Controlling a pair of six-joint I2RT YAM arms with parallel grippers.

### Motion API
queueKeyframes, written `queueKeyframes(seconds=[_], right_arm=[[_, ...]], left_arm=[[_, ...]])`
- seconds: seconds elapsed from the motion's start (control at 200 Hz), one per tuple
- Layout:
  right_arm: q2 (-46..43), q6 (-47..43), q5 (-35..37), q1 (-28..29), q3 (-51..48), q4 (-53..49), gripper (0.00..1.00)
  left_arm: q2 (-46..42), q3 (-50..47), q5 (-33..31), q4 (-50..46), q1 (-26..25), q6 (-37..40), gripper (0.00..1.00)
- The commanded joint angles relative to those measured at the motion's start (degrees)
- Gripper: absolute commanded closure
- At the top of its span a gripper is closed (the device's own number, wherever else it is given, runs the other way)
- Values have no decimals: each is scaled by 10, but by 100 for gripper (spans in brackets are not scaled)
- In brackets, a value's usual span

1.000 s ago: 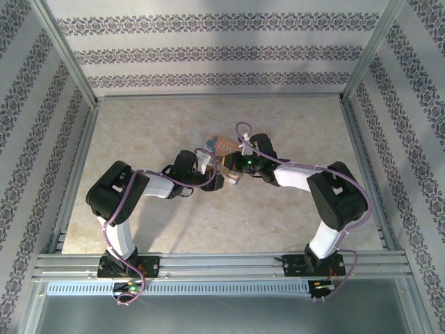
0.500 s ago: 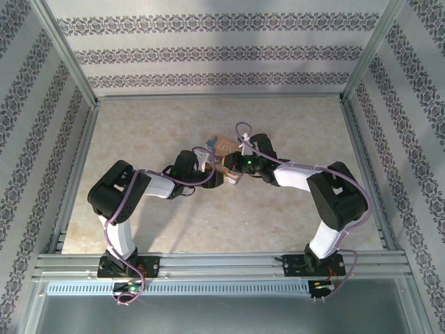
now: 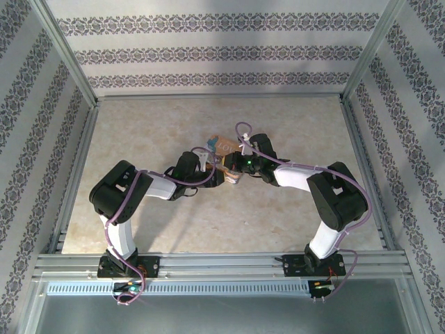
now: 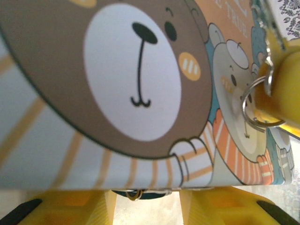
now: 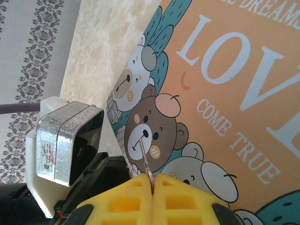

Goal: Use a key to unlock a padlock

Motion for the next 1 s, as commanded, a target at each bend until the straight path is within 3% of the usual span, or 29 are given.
queueKeyframes(seconds=[0.0, 0.545, 0.999], right_arm=[[8, 5, 4, 13, -16, -44, 100], [-16, 5, 1, 15, -10, -42, 100], [-189, -88, 36, 8, -98, -95, 100]], left_arm=[[15, 1, -21, 40, -13, -28, 62], [-17, -16, -39, 38, -17, -57, 69], [-71, -30, -18, 14, -21, -117, 70]])
